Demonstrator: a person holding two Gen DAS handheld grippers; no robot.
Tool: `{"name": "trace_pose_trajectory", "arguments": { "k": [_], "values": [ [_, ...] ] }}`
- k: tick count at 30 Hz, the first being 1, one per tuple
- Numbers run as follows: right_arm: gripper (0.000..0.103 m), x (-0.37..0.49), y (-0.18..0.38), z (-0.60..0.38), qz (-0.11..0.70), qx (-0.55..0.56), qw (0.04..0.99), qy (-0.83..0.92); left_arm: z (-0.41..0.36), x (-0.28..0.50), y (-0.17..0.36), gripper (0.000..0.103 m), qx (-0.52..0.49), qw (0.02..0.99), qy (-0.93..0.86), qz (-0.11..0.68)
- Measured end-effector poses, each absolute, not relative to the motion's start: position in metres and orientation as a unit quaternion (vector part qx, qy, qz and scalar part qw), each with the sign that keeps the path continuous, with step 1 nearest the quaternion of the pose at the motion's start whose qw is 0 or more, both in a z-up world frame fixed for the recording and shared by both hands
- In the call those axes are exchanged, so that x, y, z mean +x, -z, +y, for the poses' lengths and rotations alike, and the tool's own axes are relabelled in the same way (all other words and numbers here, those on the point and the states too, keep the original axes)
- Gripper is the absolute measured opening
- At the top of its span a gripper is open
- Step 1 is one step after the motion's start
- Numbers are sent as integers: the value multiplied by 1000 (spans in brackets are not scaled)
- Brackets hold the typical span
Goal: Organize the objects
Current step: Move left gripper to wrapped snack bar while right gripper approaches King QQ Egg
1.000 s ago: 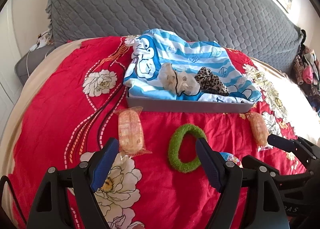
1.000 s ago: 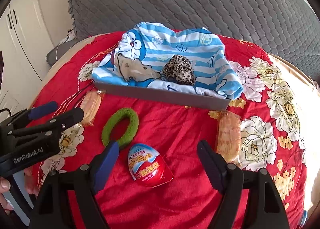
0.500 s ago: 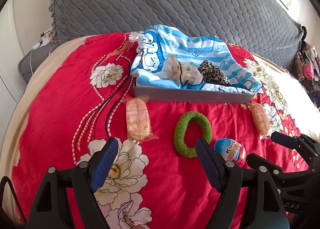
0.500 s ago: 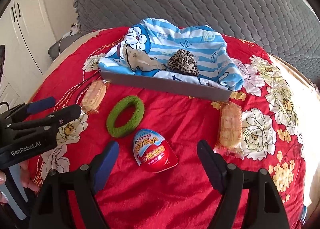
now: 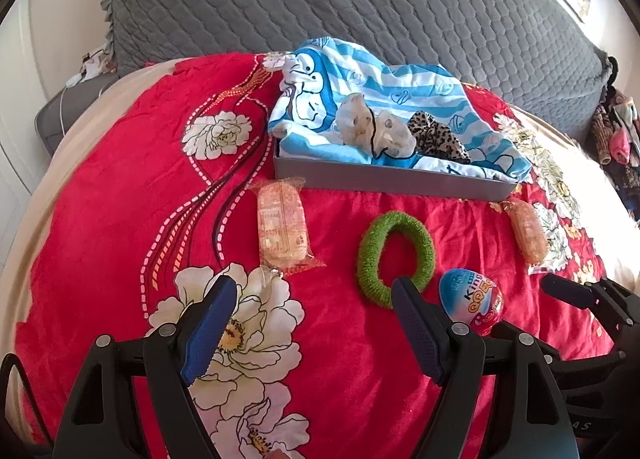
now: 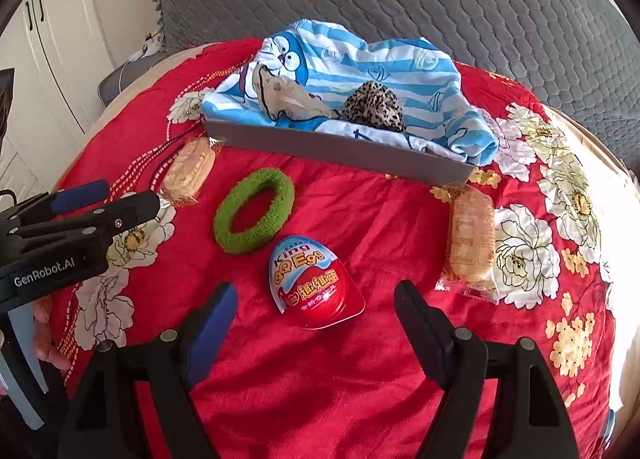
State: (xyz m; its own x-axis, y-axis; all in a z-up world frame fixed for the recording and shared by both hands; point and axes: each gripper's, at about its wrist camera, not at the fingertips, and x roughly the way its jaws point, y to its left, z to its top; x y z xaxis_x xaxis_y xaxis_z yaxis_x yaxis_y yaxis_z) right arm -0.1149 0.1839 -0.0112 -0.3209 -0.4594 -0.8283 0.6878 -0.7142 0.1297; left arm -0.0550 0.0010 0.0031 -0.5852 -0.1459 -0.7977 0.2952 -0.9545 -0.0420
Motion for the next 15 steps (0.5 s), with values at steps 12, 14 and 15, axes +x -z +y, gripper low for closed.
{"name": "trace_pose_trajectory", "arguments": {
  "k": [12,14,15],
  "values": [
    [91,-117,19,180,128,470,361,795,-4,-62,9,81,446,128,881,89],
    [91,-117,20,180,128,472,362,794,-5,-63,10,81,448,128,880,90],
    [91,-118,21,180,128,473,361,793,-5,-63,11,81,448,128,880,90]
  ]
}}
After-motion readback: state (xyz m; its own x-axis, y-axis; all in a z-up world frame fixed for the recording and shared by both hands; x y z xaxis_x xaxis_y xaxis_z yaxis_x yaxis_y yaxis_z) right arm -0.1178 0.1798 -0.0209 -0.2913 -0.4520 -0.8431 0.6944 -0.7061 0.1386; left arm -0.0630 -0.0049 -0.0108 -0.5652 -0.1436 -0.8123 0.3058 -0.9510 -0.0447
